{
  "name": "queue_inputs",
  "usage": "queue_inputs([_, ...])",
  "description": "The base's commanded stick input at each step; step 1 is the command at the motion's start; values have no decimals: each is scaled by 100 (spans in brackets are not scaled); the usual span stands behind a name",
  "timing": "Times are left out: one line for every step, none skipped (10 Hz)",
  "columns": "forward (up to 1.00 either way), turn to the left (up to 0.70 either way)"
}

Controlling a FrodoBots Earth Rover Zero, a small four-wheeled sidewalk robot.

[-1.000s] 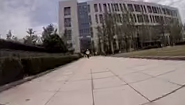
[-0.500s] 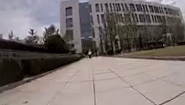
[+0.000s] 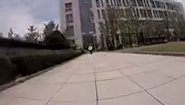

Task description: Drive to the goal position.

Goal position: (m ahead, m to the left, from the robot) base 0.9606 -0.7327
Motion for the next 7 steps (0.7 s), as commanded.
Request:
queue_inputs([8, 3])
queue_inputs([7, 2])
queue_inputs([7, 2])
queue_inputs([7, 2])
queue_inputs([7, 2])
queue_inputs([7, 2])
queue_inputs([7, 2])
